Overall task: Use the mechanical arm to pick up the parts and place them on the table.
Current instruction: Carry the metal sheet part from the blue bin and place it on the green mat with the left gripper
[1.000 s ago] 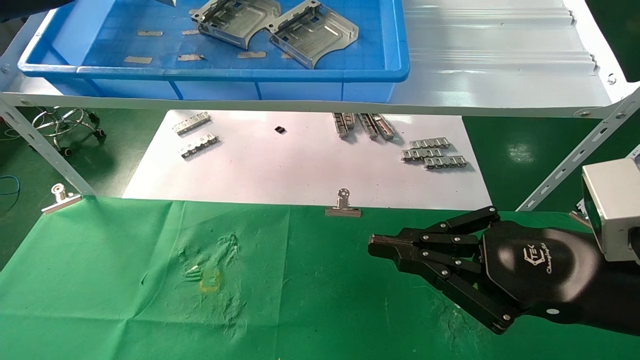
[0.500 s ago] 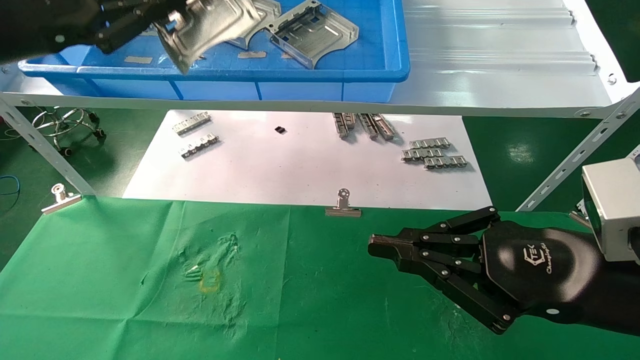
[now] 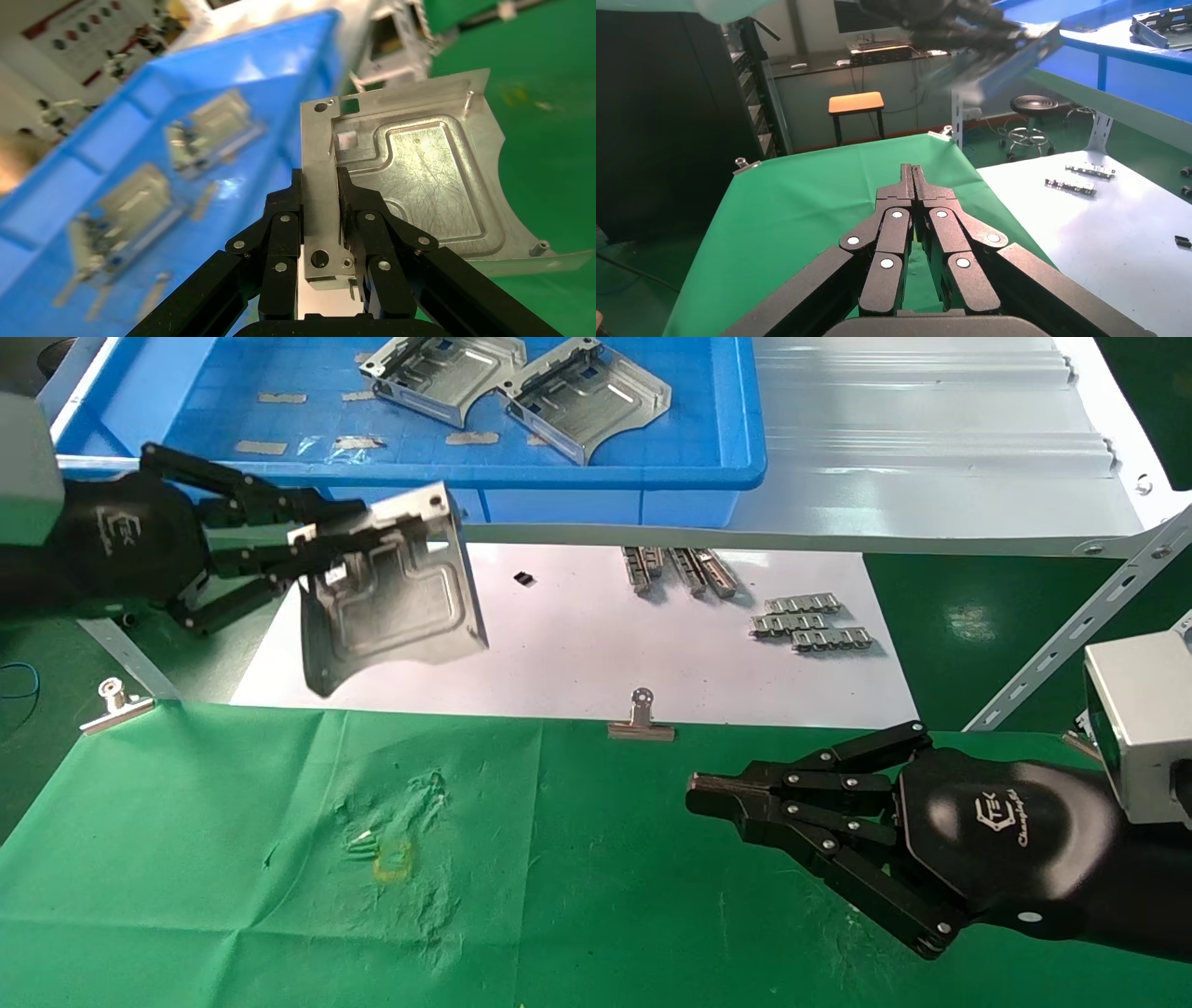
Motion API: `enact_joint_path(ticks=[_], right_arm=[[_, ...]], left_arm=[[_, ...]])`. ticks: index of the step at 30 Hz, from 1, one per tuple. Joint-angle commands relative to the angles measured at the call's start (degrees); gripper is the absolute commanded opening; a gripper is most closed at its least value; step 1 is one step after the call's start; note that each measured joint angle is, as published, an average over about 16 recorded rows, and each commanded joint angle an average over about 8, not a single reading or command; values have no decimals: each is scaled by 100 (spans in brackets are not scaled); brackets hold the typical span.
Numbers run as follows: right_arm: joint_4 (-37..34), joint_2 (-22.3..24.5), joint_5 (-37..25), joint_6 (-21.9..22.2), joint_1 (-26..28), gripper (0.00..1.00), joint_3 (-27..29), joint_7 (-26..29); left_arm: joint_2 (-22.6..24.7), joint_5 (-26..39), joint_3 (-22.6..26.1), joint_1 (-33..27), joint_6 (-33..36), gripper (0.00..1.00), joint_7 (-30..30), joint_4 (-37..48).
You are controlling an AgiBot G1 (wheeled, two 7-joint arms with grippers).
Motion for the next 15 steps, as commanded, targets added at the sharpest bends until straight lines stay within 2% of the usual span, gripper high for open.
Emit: enact_joint_path(ticks=[1, 7, 15], right_arm=[[0, 0, 0, 0, 0, 0, 0, 0], [0, 0, 0, 0, 0, 0, 0, 0], [0, 0, 0, 0, 0, 0, 0, 0]], left_arm=[[-139, -128, 115, 188, 2, 0, 52, -301], [-400, -386, 583, 672, -34, 0, 239, -830], [-401, -219, 1262, 1120, -61, 0, 806, -830]])
